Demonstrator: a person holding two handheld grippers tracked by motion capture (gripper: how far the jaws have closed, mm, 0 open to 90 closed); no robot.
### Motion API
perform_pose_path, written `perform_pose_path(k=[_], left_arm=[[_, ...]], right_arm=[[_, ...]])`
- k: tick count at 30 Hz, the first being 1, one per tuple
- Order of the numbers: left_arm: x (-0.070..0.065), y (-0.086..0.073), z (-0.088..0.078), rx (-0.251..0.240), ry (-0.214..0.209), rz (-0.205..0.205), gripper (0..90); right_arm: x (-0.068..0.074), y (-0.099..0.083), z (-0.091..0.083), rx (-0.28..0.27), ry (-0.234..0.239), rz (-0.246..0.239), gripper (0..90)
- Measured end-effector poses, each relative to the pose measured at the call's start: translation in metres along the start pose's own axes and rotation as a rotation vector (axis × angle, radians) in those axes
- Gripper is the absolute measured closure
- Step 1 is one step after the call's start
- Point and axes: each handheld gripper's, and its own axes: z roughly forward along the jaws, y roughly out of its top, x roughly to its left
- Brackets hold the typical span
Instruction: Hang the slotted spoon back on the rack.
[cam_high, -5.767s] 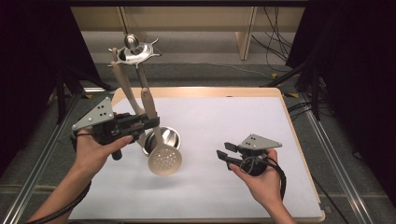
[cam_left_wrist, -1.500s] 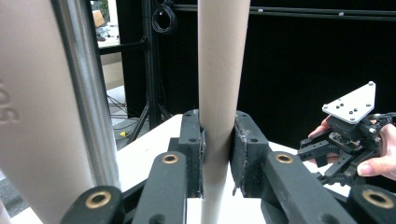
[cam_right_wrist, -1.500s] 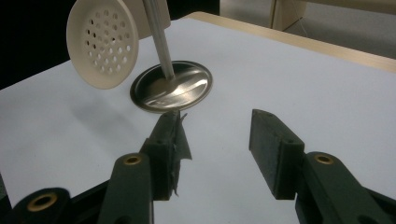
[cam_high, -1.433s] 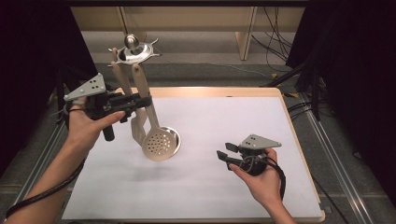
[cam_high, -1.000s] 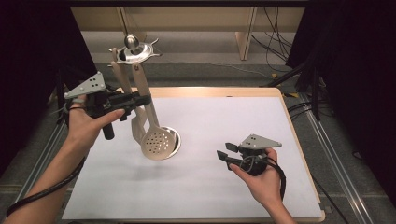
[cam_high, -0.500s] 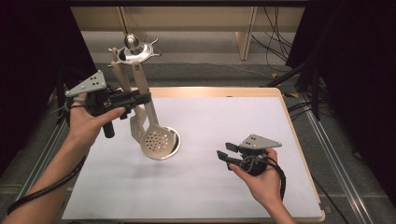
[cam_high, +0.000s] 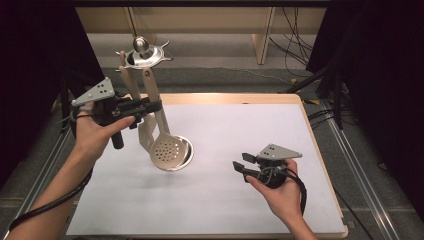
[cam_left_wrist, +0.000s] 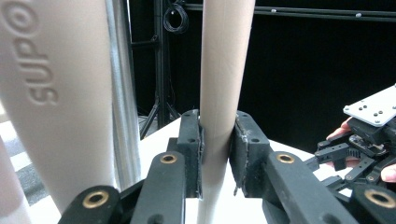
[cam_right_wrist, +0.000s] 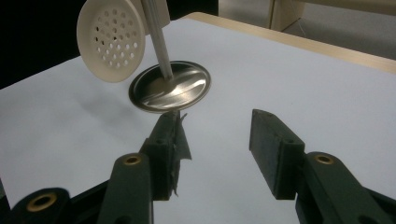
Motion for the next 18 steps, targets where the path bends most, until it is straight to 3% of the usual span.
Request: perform_pose_path(k=[1, 3, 5, 10, 12, 18], left_arm=[[-0.0003, -0.0004, -0.0004, -0.002, 0.003, 0.002, 74.2], [-0.0004, -0.0009, -0.0010, -0.004, 0.005, 0.003, 74.0], [-0.0008, -0.0013, -0.0012, -0.006, 0.008, 0.002, 73.8], [-0.0008, -0.0029, -0.0011, -0.005, 0.019, 0.008, 70.7], [-0.0012, -0.0037, -0.0014, -0.006, 0.025, 0.013, 69.6], [-0.0029, -0.0073, -0.0047, -0.002, 0.057, 0.035, 62.9]], right_arm=[[0.0008, -0.0002, -0.0001, 0.011, 0.012, 0.016, 54.5], [-0.0007, 0.0007, -0.0012, 0.011, 0.003, -0.006, 54.4], [0.0005, 0.0003, -0.0008, 0.018, 0.016, 0.014, 54.4], [-0.0010, -0.0002, 0.0003, -0.002, -0.007, -0.016, 54.3], [0.0003, -0.0003, 0.0006, 0.010, 0.018, 0.015, 54.1], [-0.0011, -0.0007, 0.0013, 0.011, 0.004, -0.010, 53.7]])
